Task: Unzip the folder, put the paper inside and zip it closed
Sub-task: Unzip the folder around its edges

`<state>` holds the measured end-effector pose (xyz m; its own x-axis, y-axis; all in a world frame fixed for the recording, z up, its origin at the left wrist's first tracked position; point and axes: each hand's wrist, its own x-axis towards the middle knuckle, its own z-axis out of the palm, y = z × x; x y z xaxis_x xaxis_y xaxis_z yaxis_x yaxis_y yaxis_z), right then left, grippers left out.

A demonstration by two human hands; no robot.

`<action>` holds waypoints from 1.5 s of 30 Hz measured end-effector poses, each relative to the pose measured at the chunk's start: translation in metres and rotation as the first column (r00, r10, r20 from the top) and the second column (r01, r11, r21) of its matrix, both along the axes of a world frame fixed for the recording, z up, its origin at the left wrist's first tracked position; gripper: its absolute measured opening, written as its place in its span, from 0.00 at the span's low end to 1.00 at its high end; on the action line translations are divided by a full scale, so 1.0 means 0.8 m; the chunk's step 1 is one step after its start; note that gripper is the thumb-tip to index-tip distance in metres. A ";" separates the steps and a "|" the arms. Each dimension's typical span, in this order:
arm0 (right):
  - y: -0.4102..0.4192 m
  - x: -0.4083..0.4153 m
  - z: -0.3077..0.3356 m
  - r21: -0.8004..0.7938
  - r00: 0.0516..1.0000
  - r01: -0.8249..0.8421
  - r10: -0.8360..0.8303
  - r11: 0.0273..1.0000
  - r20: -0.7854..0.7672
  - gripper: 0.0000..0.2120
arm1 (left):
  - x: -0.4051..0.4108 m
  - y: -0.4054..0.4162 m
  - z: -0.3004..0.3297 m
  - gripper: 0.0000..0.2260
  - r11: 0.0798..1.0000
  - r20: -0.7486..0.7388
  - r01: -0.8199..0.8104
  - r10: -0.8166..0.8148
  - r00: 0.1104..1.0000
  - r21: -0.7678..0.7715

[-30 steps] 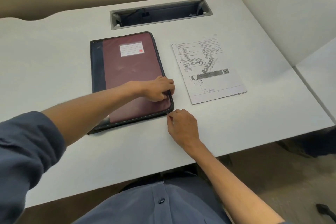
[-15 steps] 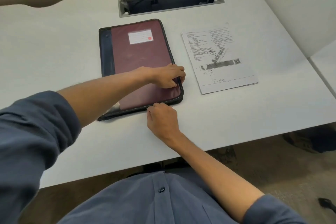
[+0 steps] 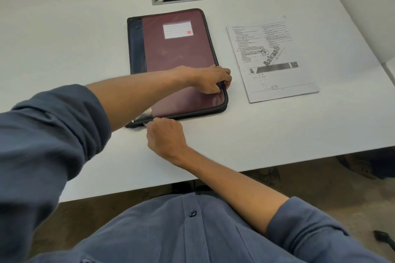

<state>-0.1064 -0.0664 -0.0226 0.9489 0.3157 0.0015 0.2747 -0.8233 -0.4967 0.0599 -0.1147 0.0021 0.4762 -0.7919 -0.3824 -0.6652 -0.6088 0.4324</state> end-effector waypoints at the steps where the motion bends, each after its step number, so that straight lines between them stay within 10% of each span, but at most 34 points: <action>1: 0.006 -0.001 0.001 -0.005 1.000 -0.022 0.022 1.000 0.004 0.07 | 0.000 0.000 -0.001 0.10 1.000 -0.001 -0.004 0.004 1.000 -0.005; 16: 0.039 -0.008 -0.002 0.033 0.995 -0.102 0.102 0.994 0.006 0.20 | -0.012 0.028 -0.013 0.18 0.997 0.222 0.043 -0.026 0.975 -0.070; 21: -0.013 0.005 0.007 0.182 0.997 -0.062 0.054 0.981 0.052 0.19 | -0.023 0.097 -0.029 0.32 0.959 0.313 -0.275 0.283 0.907 -0.072; 26: -0.097 0.038 0.004 0.260 0.876 0.330 -0.397 0.907 0.275 0.10 | -0.033 0.178 -0.042 0.36 0.746 0.392 -0.627 0.659 0.642 -0.226; 32: -0.176 0.079 -0.013 -0.063 0.794 0.608 -0.608 0.791 0.035 0.30 | -0.052 0.209 -0.059 0.40 0.497 0.239 -0.833 0.863 0.446 -0.243; 45: -0.196 0.055 -0.004 0.377 0.699 0.710 -0.658 0.594 -0.280 0.22 | -0.073 0.196 -0.059 0.40 0.499 0.063 -0.833 0.864 0.499 -0.242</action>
<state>-0.0621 -0.2233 -0.0260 0.8874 -0.4374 -0.1455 -0.3524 -0.4403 -0.8258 0.0019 0.0424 -0.0455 0.9888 -0.0094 -0.1491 0.0709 -0.8487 0.5240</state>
